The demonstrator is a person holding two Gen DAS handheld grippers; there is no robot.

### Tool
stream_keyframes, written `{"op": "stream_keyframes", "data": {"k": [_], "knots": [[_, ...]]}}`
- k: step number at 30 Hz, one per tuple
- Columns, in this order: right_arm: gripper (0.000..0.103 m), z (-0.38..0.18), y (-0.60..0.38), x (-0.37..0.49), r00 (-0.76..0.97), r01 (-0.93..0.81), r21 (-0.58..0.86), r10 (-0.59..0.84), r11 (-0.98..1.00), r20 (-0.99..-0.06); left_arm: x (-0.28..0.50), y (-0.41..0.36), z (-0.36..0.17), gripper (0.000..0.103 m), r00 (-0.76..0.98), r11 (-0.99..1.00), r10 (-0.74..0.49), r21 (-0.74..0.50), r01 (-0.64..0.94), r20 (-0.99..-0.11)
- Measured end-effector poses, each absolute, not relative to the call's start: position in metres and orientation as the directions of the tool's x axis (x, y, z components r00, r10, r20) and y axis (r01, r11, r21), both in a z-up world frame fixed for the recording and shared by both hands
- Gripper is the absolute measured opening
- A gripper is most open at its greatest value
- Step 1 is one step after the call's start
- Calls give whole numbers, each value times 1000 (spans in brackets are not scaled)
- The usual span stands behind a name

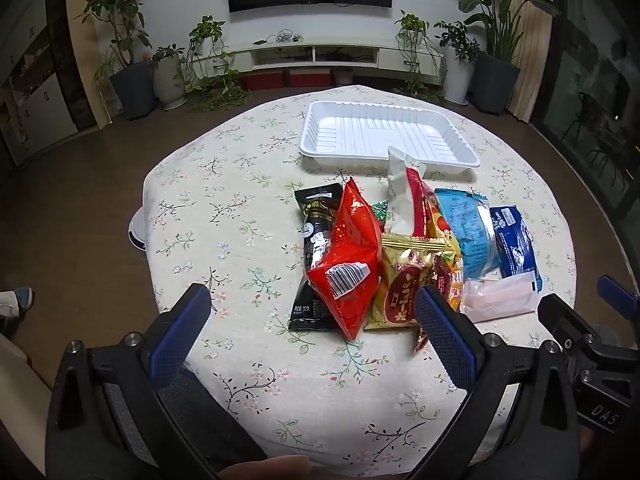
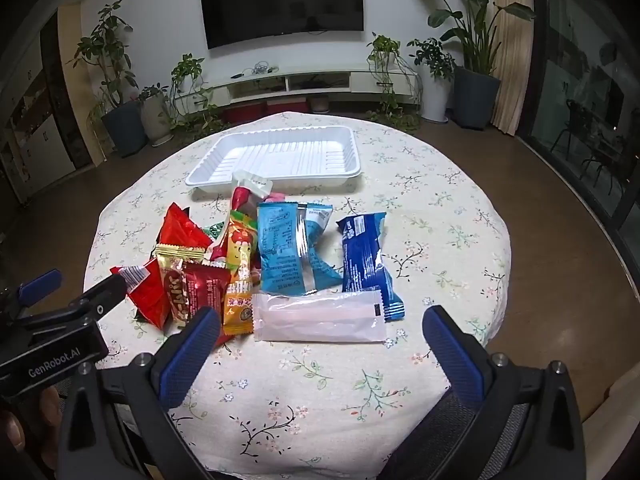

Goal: Organize snacks

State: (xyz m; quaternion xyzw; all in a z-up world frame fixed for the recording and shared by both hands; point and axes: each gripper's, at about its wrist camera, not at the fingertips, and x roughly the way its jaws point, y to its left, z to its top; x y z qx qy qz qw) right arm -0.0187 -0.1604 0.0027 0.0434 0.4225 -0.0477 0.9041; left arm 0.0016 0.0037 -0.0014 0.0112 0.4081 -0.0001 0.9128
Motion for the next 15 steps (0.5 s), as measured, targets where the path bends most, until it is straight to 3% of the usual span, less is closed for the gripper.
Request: {"op": "stream_keyframes", "data": {"k": [15], "knots": [[103, 5, -159, -17, 629, 118, 29, -52, 993, -775, 1, 3, -1, 103, 668, 1000, 11, 22, 8, -744]]}}
